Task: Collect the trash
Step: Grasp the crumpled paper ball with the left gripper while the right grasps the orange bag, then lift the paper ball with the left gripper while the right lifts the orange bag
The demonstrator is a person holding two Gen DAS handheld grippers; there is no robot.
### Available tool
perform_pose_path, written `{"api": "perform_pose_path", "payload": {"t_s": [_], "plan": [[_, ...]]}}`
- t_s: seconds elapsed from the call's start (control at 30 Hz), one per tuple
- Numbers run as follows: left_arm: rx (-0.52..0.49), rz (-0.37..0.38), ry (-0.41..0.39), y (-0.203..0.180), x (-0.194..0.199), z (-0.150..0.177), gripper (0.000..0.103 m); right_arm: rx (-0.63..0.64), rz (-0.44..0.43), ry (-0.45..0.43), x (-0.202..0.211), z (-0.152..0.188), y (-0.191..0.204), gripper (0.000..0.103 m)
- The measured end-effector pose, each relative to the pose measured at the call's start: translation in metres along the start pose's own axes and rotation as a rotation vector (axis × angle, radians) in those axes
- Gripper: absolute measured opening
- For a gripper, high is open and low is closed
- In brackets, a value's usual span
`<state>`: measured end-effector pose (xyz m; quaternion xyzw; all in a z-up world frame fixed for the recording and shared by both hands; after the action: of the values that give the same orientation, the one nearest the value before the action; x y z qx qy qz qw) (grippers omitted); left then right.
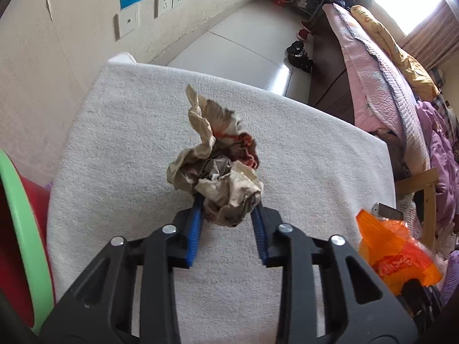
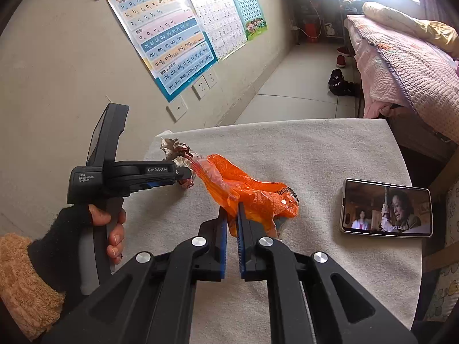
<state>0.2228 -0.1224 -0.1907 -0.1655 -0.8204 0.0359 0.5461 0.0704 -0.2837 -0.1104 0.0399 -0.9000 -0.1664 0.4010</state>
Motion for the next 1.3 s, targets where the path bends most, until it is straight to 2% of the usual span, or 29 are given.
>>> {"api": "perform_pose_path", "payload": {"t_s": [0.17, 0.27, 0.47, 0.67, 0.93, 1.3], "plan": [[-0.021, -0.004, -0.067, 0.013, 0.035, 0.022, 0.029, 0.017, -0.024, -0.003, 0.003, 0.001, 0.013, 0.006], [0.004, 0.0, -0.061, 0.028, 0.049, 0.047, 0.029, 0.03, -0.042, 0.009, 0.0, 0.005, 0.023, 0.006], [0.035, -0.04, -0.043, 0.053, 0.071, 0.096, 0.029, 0.068, -0.073, 0.03, -0.003, 0.012, 0.046, 0.006], [0.094, -0.072, -0.042, 0.072, 0.083, 0.13, 0.029, 0.076, -0.087, 0.036, -0.005, 0.013, 0.061, 0.006], [0.144, -0.096, -0.078, 0.088, 0.098, 0.136, 0.029, 0.128, -0.113, 0.03, 0.001, 0.015, 0.084, 0.006], [0.184, -0.102, -0.107, 0.096, 0.11, 0.138, 0.029, 0.154, -0.125, 0.035, 0.002, 0.016, 0.094, 0.006]]}}
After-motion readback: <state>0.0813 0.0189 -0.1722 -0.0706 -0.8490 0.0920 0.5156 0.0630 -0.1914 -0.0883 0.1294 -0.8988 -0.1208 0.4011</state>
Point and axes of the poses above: each gripper's, at about its wrist camera, not at the fingertips, and x roughly against the way its jaws point, y to its left, z to its underside, the point moved 2 cm from there along -x, roughly the way its jaws point, and after that the axes turned 2 degrees about -y, right-handed, at the moved point
